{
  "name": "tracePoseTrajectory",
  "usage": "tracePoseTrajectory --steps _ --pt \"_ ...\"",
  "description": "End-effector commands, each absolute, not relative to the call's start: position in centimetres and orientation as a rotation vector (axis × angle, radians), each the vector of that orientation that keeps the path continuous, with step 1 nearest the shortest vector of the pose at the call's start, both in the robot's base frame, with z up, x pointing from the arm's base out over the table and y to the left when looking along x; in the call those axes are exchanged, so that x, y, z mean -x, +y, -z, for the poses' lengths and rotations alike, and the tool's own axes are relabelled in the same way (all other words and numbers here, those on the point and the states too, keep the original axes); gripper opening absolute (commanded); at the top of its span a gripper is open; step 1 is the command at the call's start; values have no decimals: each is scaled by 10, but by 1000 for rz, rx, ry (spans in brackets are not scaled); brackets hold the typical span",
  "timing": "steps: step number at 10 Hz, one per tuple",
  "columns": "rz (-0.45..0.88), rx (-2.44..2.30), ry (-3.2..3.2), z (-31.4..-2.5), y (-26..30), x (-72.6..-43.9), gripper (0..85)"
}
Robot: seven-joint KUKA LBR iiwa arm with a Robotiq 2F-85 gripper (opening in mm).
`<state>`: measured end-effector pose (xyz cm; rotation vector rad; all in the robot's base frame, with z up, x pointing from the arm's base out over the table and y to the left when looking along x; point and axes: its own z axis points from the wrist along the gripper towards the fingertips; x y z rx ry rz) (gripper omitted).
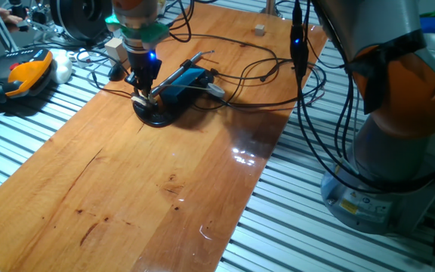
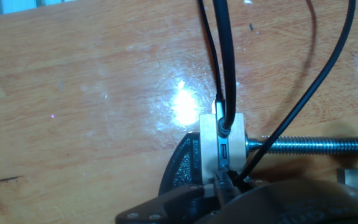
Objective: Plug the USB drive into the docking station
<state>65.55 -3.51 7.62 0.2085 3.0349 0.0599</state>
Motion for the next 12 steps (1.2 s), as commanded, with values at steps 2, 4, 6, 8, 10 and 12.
tracePoseTrajectory --steps 2,4,6,8,10,12 --pt "-57 -205 3041 -79 -35 -656 0" --pt "-54 -202 3044 -79 -35 -655 0" --pt "-53 -207 3053 -77 -34 -654 0" --pt "-53 -212 3059 -77 -34 -654 0" --pt "-53 -215 3060 -77 -34 -654 0" --pt "-55 -220 3062 -76 -34 -654 0"
